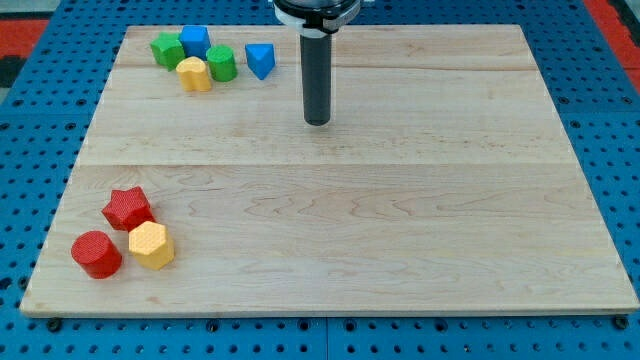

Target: Move your arm to the center left of the board

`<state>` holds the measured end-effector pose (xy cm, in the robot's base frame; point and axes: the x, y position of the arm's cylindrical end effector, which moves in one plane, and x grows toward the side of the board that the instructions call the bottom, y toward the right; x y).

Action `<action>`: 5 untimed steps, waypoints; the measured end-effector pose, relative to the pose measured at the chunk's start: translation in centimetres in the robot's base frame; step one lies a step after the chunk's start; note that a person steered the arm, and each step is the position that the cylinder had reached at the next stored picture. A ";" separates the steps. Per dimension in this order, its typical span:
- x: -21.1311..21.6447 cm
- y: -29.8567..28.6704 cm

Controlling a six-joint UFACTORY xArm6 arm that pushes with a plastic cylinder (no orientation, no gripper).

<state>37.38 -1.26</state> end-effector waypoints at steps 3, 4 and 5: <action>0.8 -15.5; 1.9 -17.7; 5.5 -22.8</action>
